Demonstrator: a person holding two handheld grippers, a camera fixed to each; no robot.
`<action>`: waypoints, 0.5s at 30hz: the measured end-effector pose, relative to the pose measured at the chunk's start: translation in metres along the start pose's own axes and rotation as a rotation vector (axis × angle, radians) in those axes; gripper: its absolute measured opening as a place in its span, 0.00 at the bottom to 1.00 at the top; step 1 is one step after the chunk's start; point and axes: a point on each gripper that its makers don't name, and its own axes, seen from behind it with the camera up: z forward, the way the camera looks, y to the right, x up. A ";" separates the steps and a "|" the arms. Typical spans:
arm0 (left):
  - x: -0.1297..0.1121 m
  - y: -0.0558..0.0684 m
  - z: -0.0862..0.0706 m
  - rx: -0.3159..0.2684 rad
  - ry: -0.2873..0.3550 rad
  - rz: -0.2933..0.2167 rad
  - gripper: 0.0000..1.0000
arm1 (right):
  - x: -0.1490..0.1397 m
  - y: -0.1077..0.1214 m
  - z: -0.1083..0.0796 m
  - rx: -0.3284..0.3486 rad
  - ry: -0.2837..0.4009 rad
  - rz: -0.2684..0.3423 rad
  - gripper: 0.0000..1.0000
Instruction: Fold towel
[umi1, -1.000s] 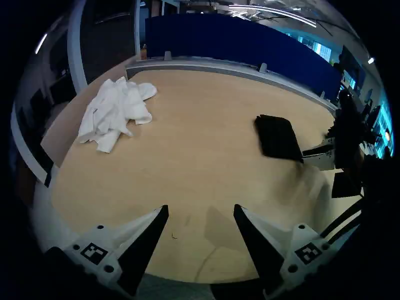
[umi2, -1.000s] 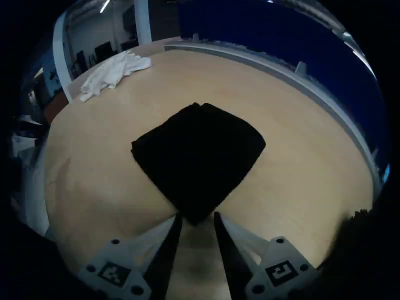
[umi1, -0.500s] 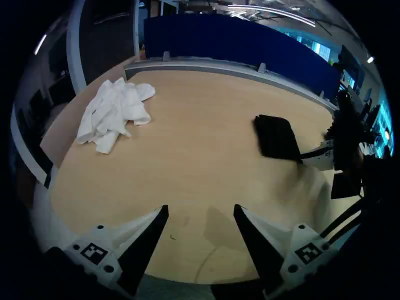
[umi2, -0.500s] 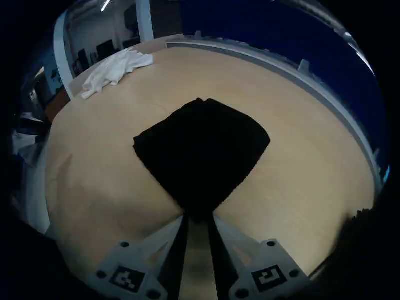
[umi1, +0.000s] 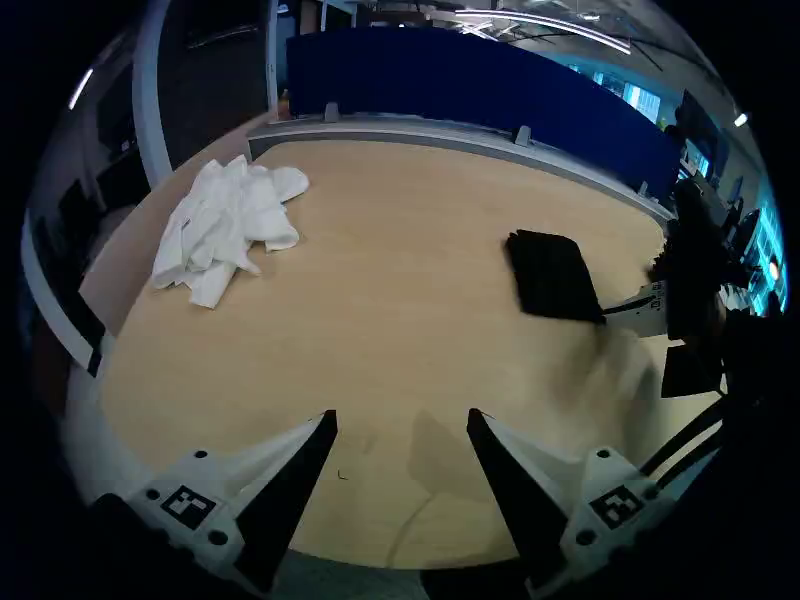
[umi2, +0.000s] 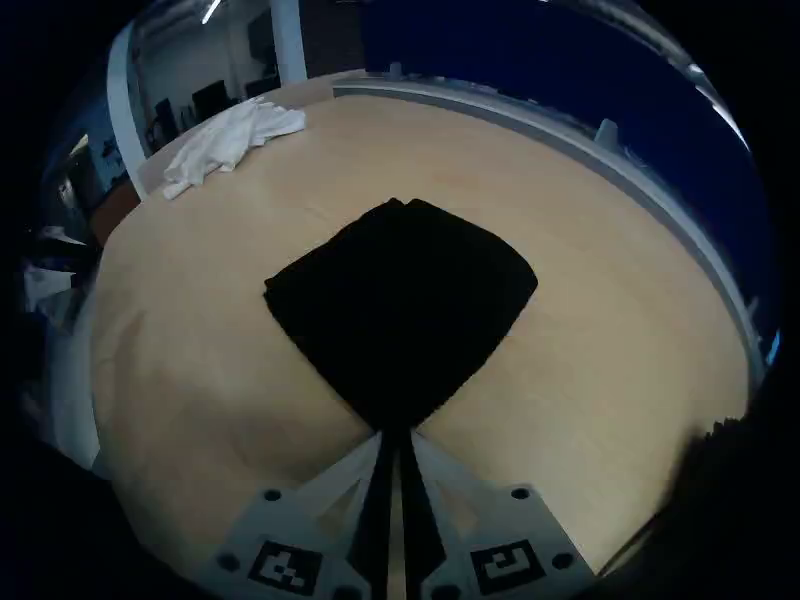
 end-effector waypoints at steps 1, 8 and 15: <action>0.000 0.000 0.000 0.000 0.000 0.001 0.97 | 0.000 0.000 0.000 0.003 0.000 0.000 0.05; 0.002 -0.001 0.002 0.001 0.000 0.001 0.97 | 0.002 -0.002 -0.004 0.001 0.003 -0.023 0.04; 0.006 0.000 -0.002 -0.001 0.003 0.003 0.97 | 0.016 -0.002 -0.015 -0.007 0.037 -0.039 0.03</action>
